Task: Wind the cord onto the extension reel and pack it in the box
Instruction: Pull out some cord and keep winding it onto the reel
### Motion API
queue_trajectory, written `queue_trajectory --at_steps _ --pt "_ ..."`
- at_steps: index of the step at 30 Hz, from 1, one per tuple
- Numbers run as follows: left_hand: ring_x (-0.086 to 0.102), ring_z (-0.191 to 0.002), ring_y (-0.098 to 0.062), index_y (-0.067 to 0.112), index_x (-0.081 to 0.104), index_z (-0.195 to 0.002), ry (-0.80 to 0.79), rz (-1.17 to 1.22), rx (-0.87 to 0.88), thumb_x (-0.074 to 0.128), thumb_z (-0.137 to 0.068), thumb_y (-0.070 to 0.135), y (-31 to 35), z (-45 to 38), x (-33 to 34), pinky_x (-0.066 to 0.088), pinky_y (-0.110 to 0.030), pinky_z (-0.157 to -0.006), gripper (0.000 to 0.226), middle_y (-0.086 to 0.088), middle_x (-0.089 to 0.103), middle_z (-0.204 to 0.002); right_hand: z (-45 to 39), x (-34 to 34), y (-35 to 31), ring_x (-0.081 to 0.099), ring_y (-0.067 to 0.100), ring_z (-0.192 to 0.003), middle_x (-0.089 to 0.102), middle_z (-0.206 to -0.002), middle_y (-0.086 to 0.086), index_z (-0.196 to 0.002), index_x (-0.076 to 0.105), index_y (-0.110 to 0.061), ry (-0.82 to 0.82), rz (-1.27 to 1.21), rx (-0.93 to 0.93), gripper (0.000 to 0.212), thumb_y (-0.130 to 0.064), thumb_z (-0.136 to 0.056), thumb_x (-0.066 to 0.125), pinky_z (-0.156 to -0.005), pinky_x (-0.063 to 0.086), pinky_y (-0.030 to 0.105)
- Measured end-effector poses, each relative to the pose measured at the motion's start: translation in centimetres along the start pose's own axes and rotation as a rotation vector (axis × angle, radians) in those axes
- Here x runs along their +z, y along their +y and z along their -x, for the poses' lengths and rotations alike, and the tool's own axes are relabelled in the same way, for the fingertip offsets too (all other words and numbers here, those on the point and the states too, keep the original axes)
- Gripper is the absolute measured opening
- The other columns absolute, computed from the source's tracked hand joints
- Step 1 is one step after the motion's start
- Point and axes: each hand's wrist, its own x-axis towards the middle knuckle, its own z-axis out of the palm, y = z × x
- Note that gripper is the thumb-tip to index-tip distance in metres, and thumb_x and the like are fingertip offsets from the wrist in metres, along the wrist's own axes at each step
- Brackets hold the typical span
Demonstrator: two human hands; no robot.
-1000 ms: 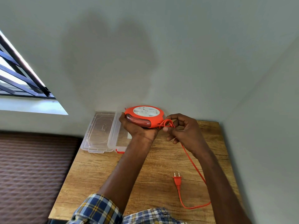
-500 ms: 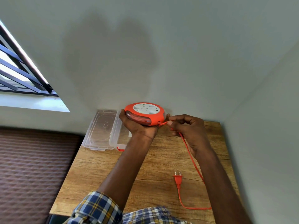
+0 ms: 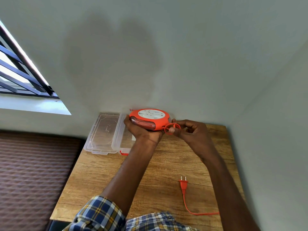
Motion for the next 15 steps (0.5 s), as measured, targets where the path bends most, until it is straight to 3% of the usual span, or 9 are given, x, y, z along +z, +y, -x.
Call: queue_trajectory --at_steps 3,6,9,11,13,15 --pt "0.056 -0.123 -0.051 0.017 0.071 -0.121 0.002 -0.01 -0.022 0.041 -0.087 0.076 -0.09 0.18 0.17 0.05 -0.067 -0.09 0.074 -0.025 0.066 -0.131 -0.2 0.43 0.33 0.062 0.008 -0.059 0.074 -0.069 -0.008 -0.094 0.084 -0.024 0.145 -0.042 0.01 0.021 -0.038 -0.078 0.088 -0.058 0.05 0.02" --pt "0.054 -0.124 -0.053 0.017 0.069 -0.126 0.006 -0.01 -0.025 0.04 -0.087 0.076 0.03 0.18 0.34 0.049 -0.069 -0.091 0.077 -0.027 0.063 -0.134 -0.11 0.27 0.58 0.049 -0.001 -0.048 0.06 -0.054 -0.015 -0.099 0.081 -0.017 0.094 -0.155 0.039 0.02 -0.018 -0.08 0.087 -0.045 0.038 0.01" --pt "0.054 -0.123 -0.053 0.017 0.061 -0.14 0.016 -0.018 -0.034 0.039 -0.087 0.077 0.18 0.18 0.4 0.052 -0.068 -0.083 0.084 -0.028 0.06 -0.137 -0.18 0.03 0.66 0.034 0.003 -0.045 0.054 -0.057 -0.014 -0.101 0.082 -0.022 0.053 -0.266 0.209 0.022 -0.01 -0.082 0.082 -0.039 0.023 0.017" --pt "0.054 -0.124 -0.054 0.016 0.059 -0.144 0.012 -0.01 -0.051 0.04 -0.086 0.078 0.11 0.23 0.44 0.054 -0.068 -0.082 0.086 -0.028 0.059 -0.14 -0.46 0.12 0.77 0.03 0.004 -0.043 0.059 -0.066 -0.004 -0.095 0.082 -0.024 0.082 -0.356 0.314 0.022 -0.006 -0.085 0.076 -0.039 0.02 0.015" --pt "0.053 -0.127 -0.054 0.017 0.059 -0.145 0.01 -0.005 -0.057 0.041 -0.085 0.078 -0.01 0.24 0.48 0.052 -0.069 -0.087 0.087 -0.027 0.059 -0.142 -0.74 0.2 0.89 0.026 0.007 -0.044 0.055 -0.071 0.009 -0.093 0.082 -0.025 0.149 -0.33 0.341 0.021 -0.008 -0.086 0.075 -0.04 0.019 0.016" --pt "0.05 -0.131 -0.056 0.016 0.058 -0.144 0.0 0.014 -0.061 0.041 -0.086 0.078 0.02 0.11 0.51 0.045 -0.074 -0.097 0.087 -0.029 0.057 -0.145 -0.78 0.07 1.01 0.026 0.01 -0.048 0.048 -0.074 0.011 -0.101 0.081 -0.027 0.15 -0.279 0.317 0.019 -0.017 -0.085 0.079 -0.042 0.019 0.018"
